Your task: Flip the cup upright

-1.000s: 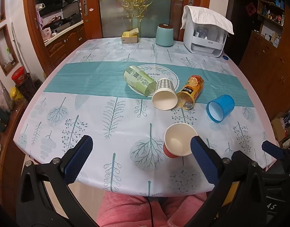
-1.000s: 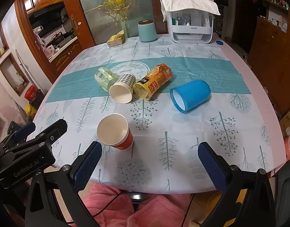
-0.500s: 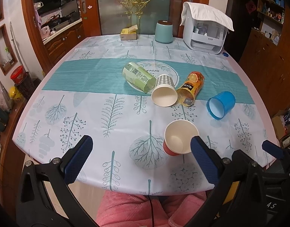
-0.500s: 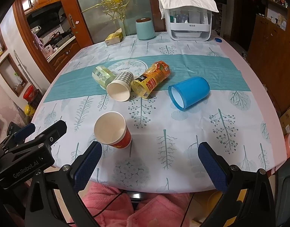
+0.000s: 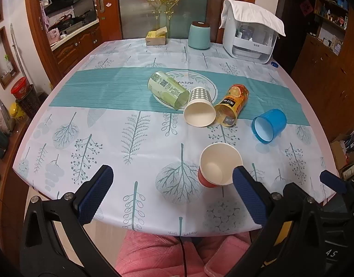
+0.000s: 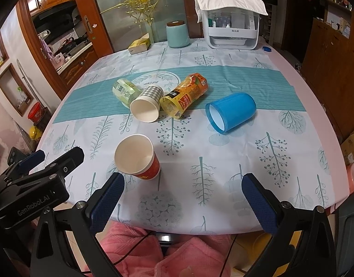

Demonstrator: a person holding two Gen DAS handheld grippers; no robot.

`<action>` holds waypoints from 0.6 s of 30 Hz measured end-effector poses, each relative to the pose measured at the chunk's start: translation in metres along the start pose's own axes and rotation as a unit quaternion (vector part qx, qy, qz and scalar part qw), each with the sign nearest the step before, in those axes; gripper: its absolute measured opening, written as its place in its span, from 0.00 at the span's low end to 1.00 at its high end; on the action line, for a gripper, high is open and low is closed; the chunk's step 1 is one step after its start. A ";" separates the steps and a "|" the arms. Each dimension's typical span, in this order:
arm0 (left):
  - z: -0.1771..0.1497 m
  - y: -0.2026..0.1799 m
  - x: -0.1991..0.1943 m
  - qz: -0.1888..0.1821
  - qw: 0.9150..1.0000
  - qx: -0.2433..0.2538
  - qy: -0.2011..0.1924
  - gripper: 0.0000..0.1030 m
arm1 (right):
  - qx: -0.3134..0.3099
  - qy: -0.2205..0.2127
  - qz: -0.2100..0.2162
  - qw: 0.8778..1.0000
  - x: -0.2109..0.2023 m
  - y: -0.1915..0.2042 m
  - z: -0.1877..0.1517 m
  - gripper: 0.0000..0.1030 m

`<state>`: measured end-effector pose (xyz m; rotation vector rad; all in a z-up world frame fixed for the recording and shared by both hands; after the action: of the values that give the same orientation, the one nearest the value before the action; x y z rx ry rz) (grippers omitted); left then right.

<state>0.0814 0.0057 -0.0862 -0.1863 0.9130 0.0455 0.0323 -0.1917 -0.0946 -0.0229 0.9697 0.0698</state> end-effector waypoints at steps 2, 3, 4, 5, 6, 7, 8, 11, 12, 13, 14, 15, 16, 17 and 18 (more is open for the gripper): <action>0.000 0.000 0.000 0.000 1.000 -0.001 0.001 1.00 | 0.000 0.000 0.000 1.000 -0.001 0.000 -0.001 1.00; -0.001 0.000 0.001 0.000 1.000 -0.001 0.001 1.00 | 0.000 0.000 0.001 1.000 -0.001 0.000 0.000 1.00; -0.001 0.000 0.001 0.000 1.000 -0.001 0.001 1.00 | 0.000 0.000 0.001 1.000 0.000 0.000 -0.001 1.00; -0.001 0.000 0.001 0.000 1.000 -0.001 0.002 1.00 | 0.001 0.000 0.000 1.000 0.000 0.000 0.000 1.00; -0.001 0.000 0.001 -0.001 1.000 -0.001 0.002 1.00 | 0.001 0.001 -0.001 1.000 0.000 0.000 0.000 1.00; -0.001 0.000 0.001 -0.002 1.000 -0.002 0.003 1.00 | 0.000 0.000 0.000 1.000 -0.001 0.000 -0.001 1.00; -0.002 0.000 0.001 -0.003 1.000 -0.003 0.005 1.00 | 0.000 0.000 0.000 1.000 0.000 0.000 -0.001 1.00; -0.003 0.001 0.004 -0.009 1.000 -0.008 0.013 1.00 | 0.000 0.000 0.000 1.000 -0.001 0.000 -0.001 1.00; -0.004 0.001 0.004 -0.010 1.000 -0.010 0.015 1.00 | 0.000 0.000 0.000 1.000 0.000 0.000 -0.001 1.00; -0.005 0.001 0.005 -0.010 1.000 -0.011 0.017 1.00 | 0.000 0.000 0.000 1.000 0.000 0.000 -0.001 1.00; -0.005 0.001 0.005 -0.011 1.000 -0.011 0.018 1.00 | 0.000 0.000 -0.001 1.000 0.000 0.000 -0.001 1.00; -0.005 0.001 0.006 -0.011 1.000 -0.011 0.018 1.00 | 0.000 0.001 -0.001 1.000 0.000 -0.001 -0.001 1.00; -0.005 0.000 0.006 -0.011 1.000 -0.012 0.019 1.00 | 0.000 0.000 0.000 1.000 0.000 0.000 -0.001 1.00; -0.005 0.000 0.006 -0.011 1.000 -0.012 0.018 1.00 | 0.000 0.000 -0.001 1.000 0.000 0.000 0.000 1.00; -0.005 0.000 0.006 -0.010 1.000 -0.011 0.017 1.00 | 0.000 0.000 -0.001 1.000 0.000 0.000 0.000 1.00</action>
<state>0.0815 0.0049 -0.0943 -0.2176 0.9448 0.0337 0.0320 -0.1921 -0.0949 -0.0234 0.9691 0.0689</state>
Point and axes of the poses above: each gripper's, at about its wrist camera, not at the fingertips, and x roughly the way its jaws point, y to its left, z to its top, the point moved 9 cm from there along x, roughly the way its jaws point, and after that the axes turned 10 degrees about -x, right-handed, at the moved point
